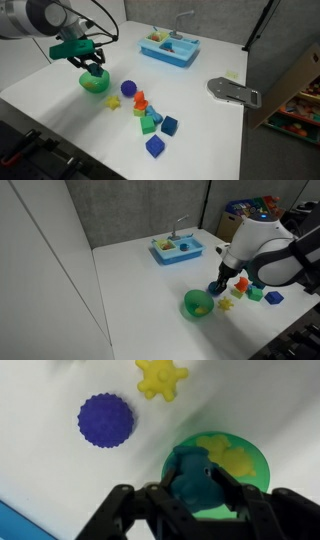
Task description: Put the green toy in the bowl
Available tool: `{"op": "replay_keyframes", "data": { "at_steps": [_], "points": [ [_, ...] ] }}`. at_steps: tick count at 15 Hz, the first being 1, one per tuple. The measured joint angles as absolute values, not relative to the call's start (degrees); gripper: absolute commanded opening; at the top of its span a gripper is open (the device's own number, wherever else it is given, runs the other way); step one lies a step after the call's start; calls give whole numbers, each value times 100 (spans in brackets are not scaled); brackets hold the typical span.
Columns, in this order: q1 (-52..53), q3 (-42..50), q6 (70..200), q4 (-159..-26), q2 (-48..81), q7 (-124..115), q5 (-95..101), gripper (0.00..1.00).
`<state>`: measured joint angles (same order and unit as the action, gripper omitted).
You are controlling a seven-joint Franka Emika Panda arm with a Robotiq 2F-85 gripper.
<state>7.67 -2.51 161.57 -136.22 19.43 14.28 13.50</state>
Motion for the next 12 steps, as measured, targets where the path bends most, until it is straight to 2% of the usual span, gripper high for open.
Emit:
{"op": "replay_keyframes", "data": {
  "at_steps": [8,9,10,12],
  "points": [
    [1283,-271,16052,-12545,3125,1366,1611,19],
    [1315,-272,16052,-12436,3262,1366,1629,59],
    [1340,-272,16052,-12342,3383,1366,1639,70],
    [1376,-273,16052,-12178,3577,1366,1641,84]
  ]
}}
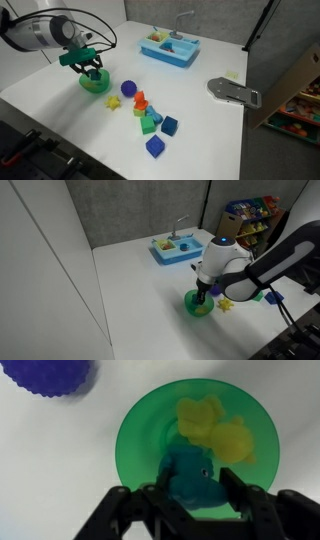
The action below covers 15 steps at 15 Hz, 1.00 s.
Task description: Put the green toy in the bowl
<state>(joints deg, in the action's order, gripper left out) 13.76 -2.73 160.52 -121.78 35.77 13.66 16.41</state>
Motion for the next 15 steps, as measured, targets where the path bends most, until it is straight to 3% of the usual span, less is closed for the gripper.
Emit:
{"op": "replay_keyframes", "data": {
  "at_steps": [2,3,15],
  "points": [
    [1379,-289,16052,-12081,3664,1367,1641,99],
    [1378,-302,16052,-12054,3663,1367,1641,100],
    [941,-429,15675,-12339,2407,1025,1253,100]
  ]
}}
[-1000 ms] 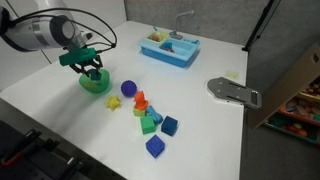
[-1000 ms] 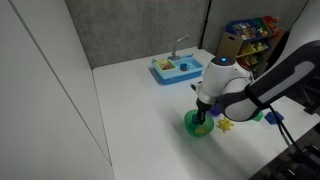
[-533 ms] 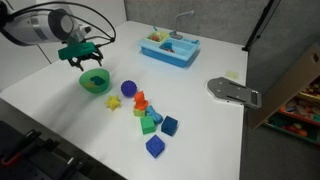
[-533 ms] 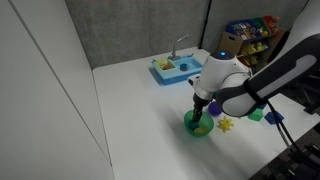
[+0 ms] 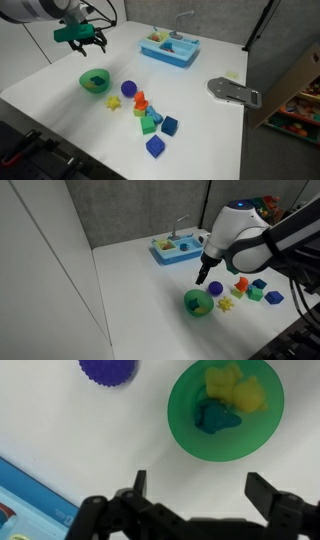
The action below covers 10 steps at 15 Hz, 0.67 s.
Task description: Put the green toy in the bowl
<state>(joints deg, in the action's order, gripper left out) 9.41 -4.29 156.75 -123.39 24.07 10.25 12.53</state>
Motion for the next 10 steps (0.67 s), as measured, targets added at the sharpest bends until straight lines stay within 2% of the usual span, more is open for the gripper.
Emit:
{"op": "replay_keyframes", "data": {
  "at_steps": [10],
  "points": [
    [270,-384,14729,-13297,894,797,70,100]
  ]
}}
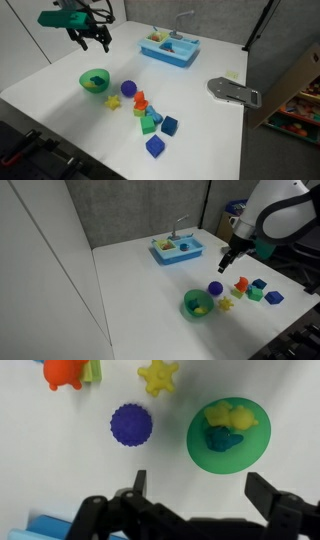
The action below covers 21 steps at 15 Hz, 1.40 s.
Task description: Put the green toy in the bowl
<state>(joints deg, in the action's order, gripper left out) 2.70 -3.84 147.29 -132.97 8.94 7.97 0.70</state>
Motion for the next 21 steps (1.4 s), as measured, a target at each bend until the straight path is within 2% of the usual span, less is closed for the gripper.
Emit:
{"op": "replay_keyframes", "data": {
  "at_steps": [8,14,21],
  "points": [
    [129,-141,13294,-14246,-883,563,-273,100],
    [129,-128,11906,-14387,-2190,36,-280,100],
    [129,-229,11427,-14224,-2845,-661,-244,100]
  ]
}}
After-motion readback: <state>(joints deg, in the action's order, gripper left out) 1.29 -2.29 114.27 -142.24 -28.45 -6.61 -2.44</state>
